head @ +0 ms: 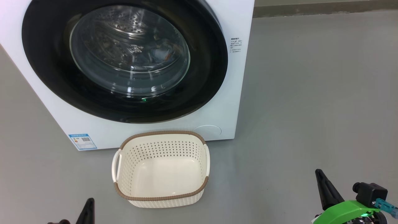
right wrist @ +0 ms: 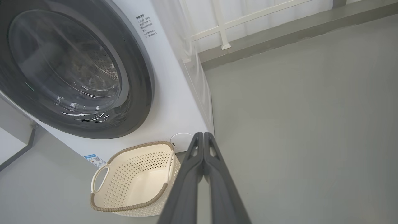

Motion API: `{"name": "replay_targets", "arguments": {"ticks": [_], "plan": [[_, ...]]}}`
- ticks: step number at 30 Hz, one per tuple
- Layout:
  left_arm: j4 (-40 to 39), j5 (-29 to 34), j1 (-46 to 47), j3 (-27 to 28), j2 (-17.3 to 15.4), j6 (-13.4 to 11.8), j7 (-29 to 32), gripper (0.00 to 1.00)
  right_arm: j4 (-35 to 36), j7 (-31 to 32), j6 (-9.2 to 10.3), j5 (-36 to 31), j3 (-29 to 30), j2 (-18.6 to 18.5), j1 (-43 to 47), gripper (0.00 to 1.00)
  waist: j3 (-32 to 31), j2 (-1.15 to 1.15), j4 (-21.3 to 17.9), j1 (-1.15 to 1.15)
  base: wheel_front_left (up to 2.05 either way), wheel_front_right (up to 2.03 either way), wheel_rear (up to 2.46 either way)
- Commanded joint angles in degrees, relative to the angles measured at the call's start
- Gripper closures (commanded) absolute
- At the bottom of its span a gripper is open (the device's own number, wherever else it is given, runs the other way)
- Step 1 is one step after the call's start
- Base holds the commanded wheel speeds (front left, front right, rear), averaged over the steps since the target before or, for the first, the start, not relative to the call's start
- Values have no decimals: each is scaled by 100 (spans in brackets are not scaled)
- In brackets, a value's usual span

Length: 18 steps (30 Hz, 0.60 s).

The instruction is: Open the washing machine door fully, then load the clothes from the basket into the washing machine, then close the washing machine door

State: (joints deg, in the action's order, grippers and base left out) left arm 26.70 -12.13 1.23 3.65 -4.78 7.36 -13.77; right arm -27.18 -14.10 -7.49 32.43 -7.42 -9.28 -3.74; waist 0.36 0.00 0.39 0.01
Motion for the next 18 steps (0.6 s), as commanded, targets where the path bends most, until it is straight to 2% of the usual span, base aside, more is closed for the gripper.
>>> {"name": "replay_targets", "arguments": {"ticks": [1,7,18], "plan": [[-153,-230,146,42,-85,1,58,100,172,63,0,179,71,-70,-154,100,-10,0,0,13,0,0,0],[-204,-558,155,44,-74,1,132,100,216,146,0,422,126,-40,-158,100,0,0,-2,0,0,0,0],[-311,-1281,187,62,-48,2,309,100,321,331,0,960,249,25,-170,100,0,0,-6,0,0,0,0]]}}
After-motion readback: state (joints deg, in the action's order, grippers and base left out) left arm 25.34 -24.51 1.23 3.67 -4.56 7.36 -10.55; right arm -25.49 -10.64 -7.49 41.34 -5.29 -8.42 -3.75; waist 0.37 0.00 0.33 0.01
